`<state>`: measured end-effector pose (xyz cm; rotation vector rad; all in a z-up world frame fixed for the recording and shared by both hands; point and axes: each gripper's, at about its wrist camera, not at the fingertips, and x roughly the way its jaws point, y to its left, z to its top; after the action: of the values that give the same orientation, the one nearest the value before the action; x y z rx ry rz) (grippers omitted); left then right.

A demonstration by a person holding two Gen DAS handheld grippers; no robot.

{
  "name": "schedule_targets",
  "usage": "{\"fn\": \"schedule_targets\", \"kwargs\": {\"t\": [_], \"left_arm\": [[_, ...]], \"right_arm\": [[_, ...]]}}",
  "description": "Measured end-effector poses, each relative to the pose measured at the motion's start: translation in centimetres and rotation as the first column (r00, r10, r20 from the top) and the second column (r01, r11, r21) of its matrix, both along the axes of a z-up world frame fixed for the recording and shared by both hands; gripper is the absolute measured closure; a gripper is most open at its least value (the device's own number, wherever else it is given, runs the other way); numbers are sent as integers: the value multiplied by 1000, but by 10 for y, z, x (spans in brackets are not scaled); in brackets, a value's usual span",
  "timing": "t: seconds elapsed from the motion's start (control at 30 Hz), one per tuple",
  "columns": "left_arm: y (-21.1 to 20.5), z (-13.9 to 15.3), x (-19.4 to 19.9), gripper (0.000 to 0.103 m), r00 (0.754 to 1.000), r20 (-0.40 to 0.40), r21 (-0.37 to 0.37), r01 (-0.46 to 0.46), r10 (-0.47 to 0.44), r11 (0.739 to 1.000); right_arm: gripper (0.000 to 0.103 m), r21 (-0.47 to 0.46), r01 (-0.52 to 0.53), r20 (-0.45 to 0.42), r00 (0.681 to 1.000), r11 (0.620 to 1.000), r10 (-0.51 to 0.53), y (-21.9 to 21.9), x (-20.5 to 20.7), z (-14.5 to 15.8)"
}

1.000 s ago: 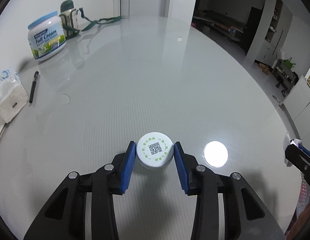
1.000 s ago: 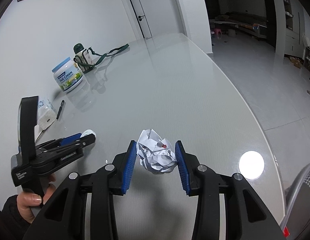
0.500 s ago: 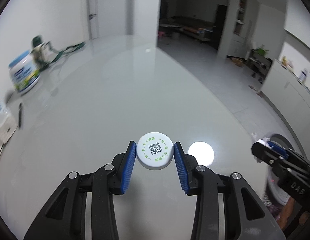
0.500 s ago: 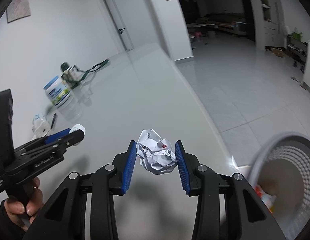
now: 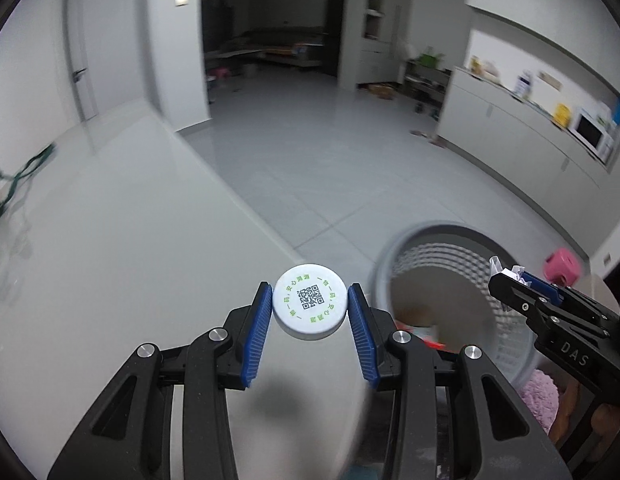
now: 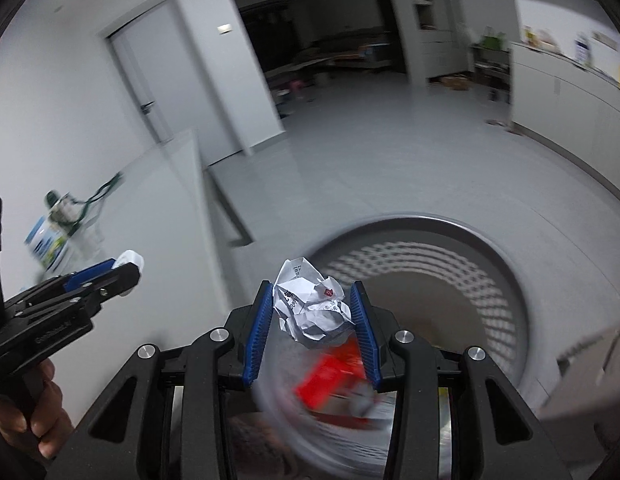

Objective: Collect trash
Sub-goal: 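Carry the white lid and crumpled paper in both tools over the basket, then open both tools, dropping the white lid and crumpled paper into the basket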

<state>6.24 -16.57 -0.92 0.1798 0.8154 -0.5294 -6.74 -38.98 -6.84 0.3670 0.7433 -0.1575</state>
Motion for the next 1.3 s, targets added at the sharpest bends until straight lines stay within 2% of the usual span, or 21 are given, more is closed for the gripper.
{"fn": "schedule_targets", "kwargs": {"t": [0.17, 0.37, 0.6, 0.83, 0.9, 0.97, 1.0, 1.13, 1.3], "left_arm": [[-43, -9, -8, 65, 997, -14, 13, 77, -77, 997], [-76, -25, -16, 64, 991, -39, 42, 131, -129, 990], [-94, -37, -19, 64, 987, -64, 68, 154, -150, 986], [-100, -36, -24, 64, 986, -61, 76, 158, -154, 984], [-100, -34, -25, 59, 986, -62, 77, 158, -154, 984], [-102, -32, -25, 45, 987, -57, 74, 153, -149, 985], [-101, -30, -26, 43, 988, -52, 70, 151, -147, 986], [-100, -29, -28, 41, 988, -50, 67, 148, -145, 987], [-96, -28, -28, 41, 989, -51, 63, 145, -142, 987]], "right_arm": [[65, 14, 71, -34, 997, 997, -70, -36, -23, -14], [64, 11, 87, -70, 994, 996, -86, -44, -27, -28], [64, 23, 87, -92, 992, 996, -85, -50, -30, -40], [64, 19, 88, -84, 993, 996, -86, -50, -33, -38], [61, 17, 86, -78, 993, 996, -85, -49, -34, -37], [58, 13, 88, -71, 994, 996, -87, -48, -35, -35], [56, 12, 88, -68, 994, 996, -87, -47, -35, -35], [52, 10, 91, -60, 994, 996, -90, -46, -37, -32], [51, 10, 89, -58, 994, 996, -88, -47, -38, -30]]}}
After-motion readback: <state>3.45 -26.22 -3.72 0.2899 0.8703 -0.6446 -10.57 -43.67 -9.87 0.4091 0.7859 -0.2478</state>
